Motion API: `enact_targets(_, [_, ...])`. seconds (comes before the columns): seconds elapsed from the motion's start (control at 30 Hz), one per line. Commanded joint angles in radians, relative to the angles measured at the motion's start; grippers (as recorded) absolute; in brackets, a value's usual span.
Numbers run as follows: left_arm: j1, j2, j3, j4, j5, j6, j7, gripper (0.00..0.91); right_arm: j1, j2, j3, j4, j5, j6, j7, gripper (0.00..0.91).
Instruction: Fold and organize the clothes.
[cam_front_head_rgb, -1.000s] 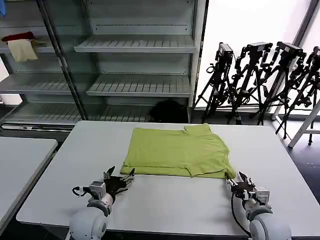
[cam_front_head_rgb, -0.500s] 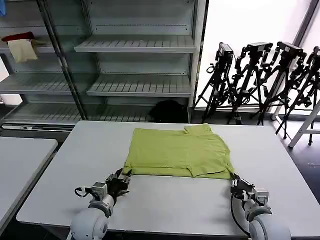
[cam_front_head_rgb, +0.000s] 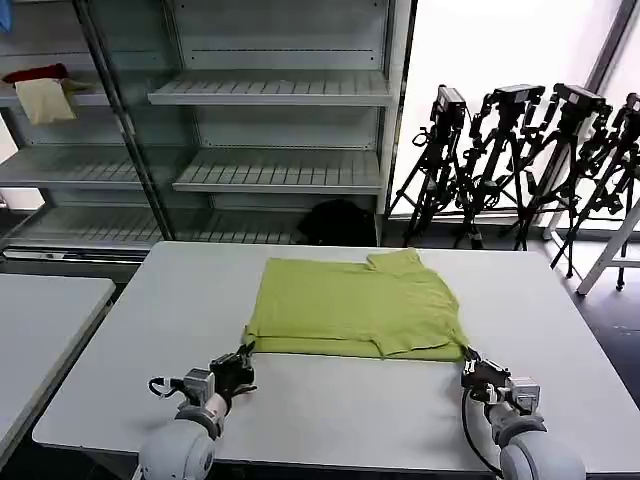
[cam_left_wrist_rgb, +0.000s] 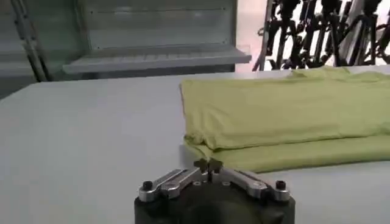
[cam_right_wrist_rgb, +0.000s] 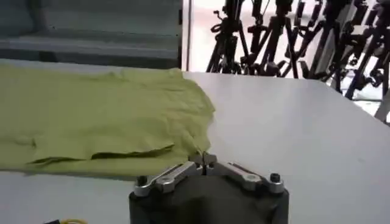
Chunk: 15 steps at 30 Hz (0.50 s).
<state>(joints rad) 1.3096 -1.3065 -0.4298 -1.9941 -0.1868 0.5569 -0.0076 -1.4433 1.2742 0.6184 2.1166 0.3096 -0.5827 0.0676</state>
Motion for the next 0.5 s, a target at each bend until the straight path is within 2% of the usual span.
enact_targets(0.03, [0.231,0.094,-0.153,-0.242,-0.087,0.021,0.010,0.000,-0.166,0.010,-0.025,0.176,0.032,0.000,0.078,0.000])
enact_targets(0.17, [0.308,0.140,-0.239,-0.291,-0.142,0.021,0.014,0.000,-0.220,0.027,-0.064,0.226,0.001,-0.001,0.115,0.000])
enact_targets(0.33, [0.360,0.139,-0.309,-0.320,-0.160,0.021,0.017,0.000,-0.266,0.034,-0.135,0.266,-0.050,-0.001,0.149,0.000])
enact_targets(0.5, [0.384,0.119,-0.309,-0.319,-0.156,0.020,0.012,0.000,-0.285,0.035,-0.170,0.278,-0.065,0.000,0.158,0.000])
